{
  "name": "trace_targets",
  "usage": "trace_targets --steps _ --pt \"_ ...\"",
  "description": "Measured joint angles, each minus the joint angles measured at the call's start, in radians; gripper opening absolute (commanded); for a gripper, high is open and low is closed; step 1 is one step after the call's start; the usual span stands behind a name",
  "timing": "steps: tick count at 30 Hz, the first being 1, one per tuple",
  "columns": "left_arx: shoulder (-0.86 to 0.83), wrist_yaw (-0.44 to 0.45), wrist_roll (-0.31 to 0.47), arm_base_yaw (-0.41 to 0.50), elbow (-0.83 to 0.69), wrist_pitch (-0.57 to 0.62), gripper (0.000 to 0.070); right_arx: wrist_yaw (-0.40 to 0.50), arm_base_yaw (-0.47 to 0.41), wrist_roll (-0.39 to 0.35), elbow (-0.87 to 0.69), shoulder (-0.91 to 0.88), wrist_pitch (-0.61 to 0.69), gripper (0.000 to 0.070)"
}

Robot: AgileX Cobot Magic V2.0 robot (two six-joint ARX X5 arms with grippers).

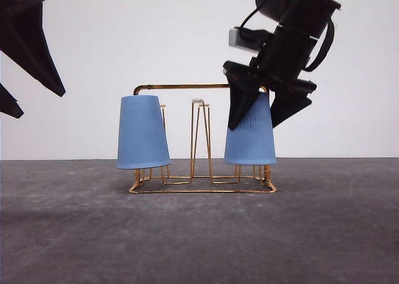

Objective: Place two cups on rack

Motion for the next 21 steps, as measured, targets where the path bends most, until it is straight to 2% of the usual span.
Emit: trace_targets --steps 3,7,11,16,19,21 --pt "0.0 0.0 0.0 0.0 0.0 -0.001 0.0353 0.0 0.0 0.0 0.0 0.004 0.0 0.0567" --pt "0.0 0.0 0.0 0.0 0.0 -0.001 0.0353 0.0 0.0 0.0 0.021 0.003 -0.059 0.0625" --pt "0.0 0.0 0.0 0.0 0.0 -0.001 0.0353 0.0 -0.006 0.001 0.121 -0.008 -0.229 0.0624" --pt "0.0 0.0 0.0 0.0 0.0 -0.001 0.0353 -0.001 -0.008 0.0 0.289 -0.049 -0.505 0.0617" --pt "0.0 0.0 0.0 0.0 0.0 -0.001 0.0353 -0.006 -0.002 -0.001 0.278 -0.089 -0.535 0.059" --pt "0.0 0.0 0.0 0.0 0.0 -0.001 0.0353 -0.008 0.004 -0.001 0.237 -0.121 -0.499 0.058"
